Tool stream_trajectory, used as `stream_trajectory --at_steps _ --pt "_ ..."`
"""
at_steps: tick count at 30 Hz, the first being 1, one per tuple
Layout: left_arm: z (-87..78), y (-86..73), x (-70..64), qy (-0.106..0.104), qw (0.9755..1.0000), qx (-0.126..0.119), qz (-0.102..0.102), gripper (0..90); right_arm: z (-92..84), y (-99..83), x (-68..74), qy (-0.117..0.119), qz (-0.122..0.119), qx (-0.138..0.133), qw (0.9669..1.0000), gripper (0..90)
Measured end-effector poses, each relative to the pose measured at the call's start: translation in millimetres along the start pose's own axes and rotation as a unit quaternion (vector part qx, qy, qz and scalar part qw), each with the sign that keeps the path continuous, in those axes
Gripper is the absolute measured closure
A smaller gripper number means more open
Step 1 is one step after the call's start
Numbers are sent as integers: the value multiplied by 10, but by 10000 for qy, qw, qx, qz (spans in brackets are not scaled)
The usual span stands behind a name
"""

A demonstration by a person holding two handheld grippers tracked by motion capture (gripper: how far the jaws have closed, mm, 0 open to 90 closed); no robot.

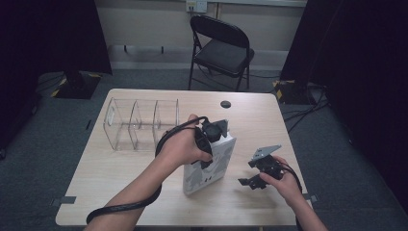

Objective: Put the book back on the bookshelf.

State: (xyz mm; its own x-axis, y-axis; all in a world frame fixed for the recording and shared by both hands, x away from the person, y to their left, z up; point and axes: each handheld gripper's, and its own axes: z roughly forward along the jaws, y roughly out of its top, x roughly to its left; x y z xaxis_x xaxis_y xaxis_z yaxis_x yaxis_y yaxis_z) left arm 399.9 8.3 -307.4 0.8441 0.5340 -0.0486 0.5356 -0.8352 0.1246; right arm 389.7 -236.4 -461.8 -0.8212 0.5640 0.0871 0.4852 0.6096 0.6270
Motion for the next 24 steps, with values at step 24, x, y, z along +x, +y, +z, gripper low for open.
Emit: stream_trajectory --at_steps 24 --pt "79 -289 14 144 9990 -301 291 519 143 -322 28 -609 3 -294 9977 131"
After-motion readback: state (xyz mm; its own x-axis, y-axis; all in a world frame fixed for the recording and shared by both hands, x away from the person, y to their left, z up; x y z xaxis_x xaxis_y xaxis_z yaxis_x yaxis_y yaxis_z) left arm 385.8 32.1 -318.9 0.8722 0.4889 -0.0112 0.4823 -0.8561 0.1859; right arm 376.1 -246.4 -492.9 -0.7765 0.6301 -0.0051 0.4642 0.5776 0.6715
